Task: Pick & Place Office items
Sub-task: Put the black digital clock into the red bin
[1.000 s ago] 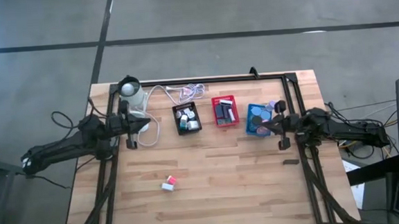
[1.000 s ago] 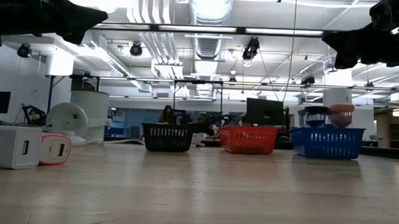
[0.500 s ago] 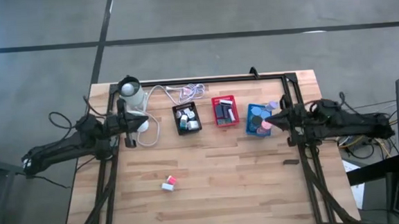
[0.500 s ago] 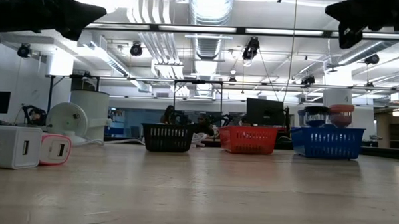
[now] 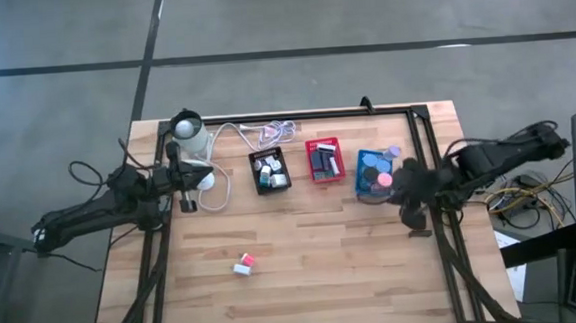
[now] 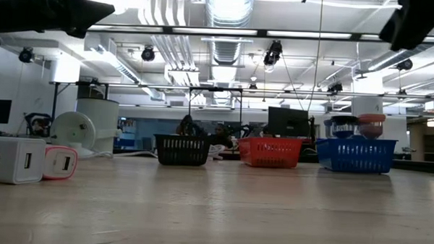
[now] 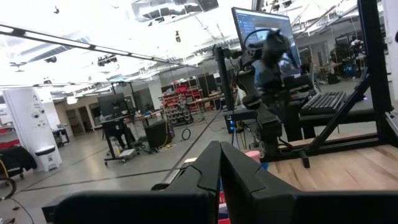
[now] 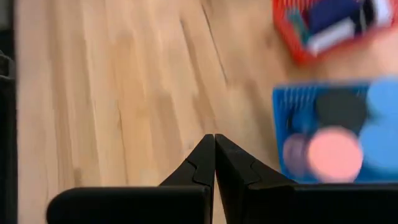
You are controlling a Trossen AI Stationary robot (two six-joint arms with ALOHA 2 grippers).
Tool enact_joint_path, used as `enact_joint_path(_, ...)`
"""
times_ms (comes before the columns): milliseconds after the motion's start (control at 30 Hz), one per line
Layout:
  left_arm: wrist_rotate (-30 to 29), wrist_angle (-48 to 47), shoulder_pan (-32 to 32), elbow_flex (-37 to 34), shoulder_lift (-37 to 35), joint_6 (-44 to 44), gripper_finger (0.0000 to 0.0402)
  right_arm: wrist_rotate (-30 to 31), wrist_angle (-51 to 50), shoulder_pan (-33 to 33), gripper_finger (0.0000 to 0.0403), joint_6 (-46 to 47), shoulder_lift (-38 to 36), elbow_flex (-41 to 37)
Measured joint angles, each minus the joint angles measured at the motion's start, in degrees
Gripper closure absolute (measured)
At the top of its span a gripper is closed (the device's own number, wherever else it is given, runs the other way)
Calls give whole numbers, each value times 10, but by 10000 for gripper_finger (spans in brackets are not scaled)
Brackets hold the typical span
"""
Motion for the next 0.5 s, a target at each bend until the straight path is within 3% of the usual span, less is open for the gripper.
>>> enact_joint_path(233,1,0,0,0,0,-5,388,-36,-140,72,394,166,96,44)
enact_joint_path(400,1,0,0,0,0,-21,388,-110,-144,117,375,217,139,40)
enact_joint_path(500,1,0,0,0,0,-27,388,-113,-144,150,345,237,152,29)
